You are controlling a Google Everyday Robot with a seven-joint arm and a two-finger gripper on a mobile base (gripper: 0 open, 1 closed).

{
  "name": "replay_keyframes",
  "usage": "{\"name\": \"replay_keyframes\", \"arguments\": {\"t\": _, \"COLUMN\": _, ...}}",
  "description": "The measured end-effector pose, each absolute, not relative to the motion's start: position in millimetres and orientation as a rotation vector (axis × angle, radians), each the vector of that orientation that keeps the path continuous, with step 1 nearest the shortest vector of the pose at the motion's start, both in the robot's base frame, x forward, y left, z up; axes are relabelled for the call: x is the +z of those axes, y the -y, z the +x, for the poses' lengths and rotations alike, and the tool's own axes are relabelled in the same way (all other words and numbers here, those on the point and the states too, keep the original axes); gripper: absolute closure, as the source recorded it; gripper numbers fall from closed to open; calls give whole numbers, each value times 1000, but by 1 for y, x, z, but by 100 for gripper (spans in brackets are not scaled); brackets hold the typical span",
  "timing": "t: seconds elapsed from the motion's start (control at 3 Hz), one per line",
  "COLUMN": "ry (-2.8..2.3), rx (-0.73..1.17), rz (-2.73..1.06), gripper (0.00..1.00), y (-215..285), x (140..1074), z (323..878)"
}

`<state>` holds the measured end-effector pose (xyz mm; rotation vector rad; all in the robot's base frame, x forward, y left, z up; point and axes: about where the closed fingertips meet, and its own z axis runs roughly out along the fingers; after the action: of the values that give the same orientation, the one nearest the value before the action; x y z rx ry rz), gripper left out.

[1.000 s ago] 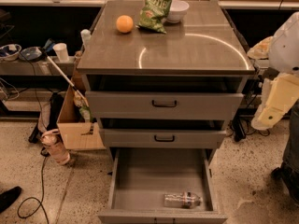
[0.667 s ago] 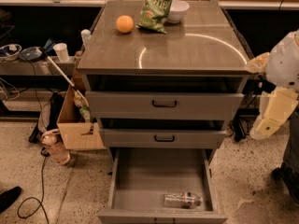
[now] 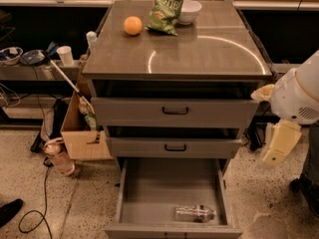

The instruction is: Pick water bottle from bottom drawer and place on counter

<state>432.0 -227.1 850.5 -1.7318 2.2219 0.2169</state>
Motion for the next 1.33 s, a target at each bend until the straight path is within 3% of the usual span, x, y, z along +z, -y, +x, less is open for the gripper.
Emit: {"name": "replay_keyframes", "arguments": {"t": 1.33, "ry": -2250, "rx": 203, "rz": -1736, "gripper": 0, "y": 215, "x": 814, "z": 421}}
